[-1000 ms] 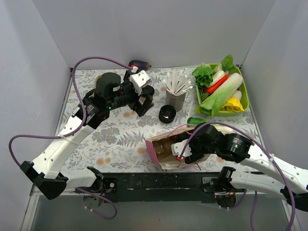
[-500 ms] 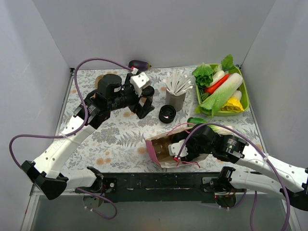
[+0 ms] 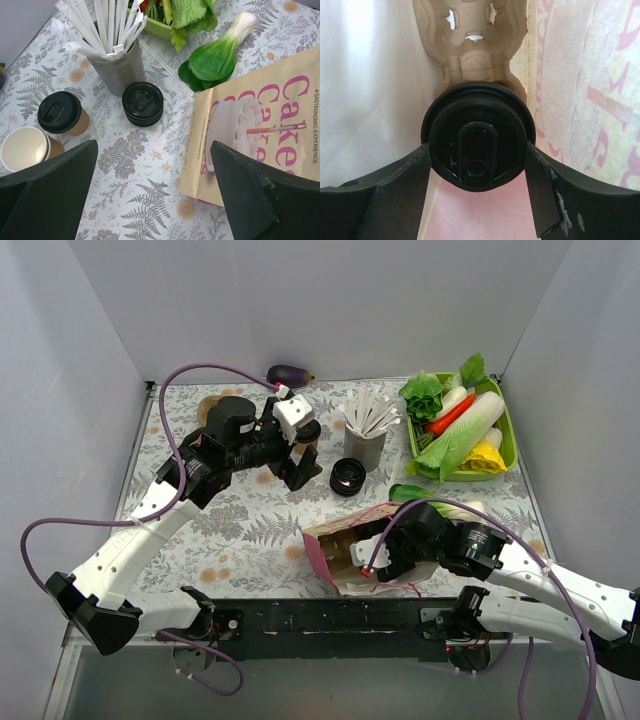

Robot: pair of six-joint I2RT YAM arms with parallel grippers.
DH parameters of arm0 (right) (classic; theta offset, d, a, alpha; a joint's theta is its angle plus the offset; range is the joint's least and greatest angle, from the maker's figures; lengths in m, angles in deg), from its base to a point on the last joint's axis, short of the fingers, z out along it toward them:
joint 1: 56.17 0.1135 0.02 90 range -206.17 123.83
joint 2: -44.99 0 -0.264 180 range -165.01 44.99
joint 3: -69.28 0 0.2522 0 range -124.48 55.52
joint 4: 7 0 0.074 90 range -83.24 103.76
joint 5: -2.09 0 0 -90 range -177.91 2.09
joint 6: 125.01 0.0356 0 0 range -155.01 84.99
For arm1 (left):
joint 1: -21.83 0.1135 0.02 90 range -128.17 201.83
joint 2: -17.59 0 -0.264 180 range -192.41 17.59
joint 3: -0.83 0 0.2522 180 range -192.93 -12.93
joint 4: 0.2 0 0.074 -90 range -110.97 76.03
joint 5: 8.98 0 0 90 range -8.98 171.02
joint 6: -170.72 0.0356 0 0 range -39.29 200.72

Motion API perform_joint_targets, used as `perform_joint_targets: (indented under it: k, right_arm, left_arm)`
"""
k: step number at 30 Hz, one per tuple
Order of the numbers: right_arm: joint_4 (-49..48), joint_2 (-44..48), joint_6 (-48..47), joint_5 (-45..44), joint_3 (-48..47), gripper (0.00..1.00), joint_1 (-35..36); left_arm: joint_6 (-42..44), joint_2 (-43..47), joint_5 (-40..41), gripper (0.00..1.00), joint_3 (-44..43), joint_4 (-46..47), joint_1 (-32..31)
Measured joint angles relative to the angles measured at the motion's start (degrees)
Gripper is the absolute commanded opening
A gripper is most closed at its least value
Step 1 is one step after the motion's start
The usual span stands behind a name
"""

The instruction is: Pack the takeout coffee

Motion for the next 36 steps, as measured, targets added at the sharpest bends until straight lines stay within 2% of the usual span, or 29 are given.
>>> perform_joint_targets:
  k: [7, 18, 27, 36]
  right_arm:
    - [-0.31, -0.09, -0.39, 2.12, 0.46, 0.01, -2.58]
    - [-2.67, -2.89, -4.98, 8.20, 0.57, 0.01, -10.75]
    - [-3.17, -4.37, -8.04, 11.69, 0.37, 0.01, -13.35]
    - [-2.58, -10.27, -9.92, 16.39, -3.21, 0.01, -17.97]
  left_arm:
    - [-0.17, -0.02, -0.46, 0.98, 0.52, 0.00, 0.04]
    - [-0.24, -0.83, -0.70, 0.98, 0.74, 0.02, 0.46]
    - [-0.61, -1.25, -1.90, 0.98, 0.79, 0.00, 1.60]
    - [-1.22, -5.11, -5.05, 0.98, 0.79, -0.59, 4.20]
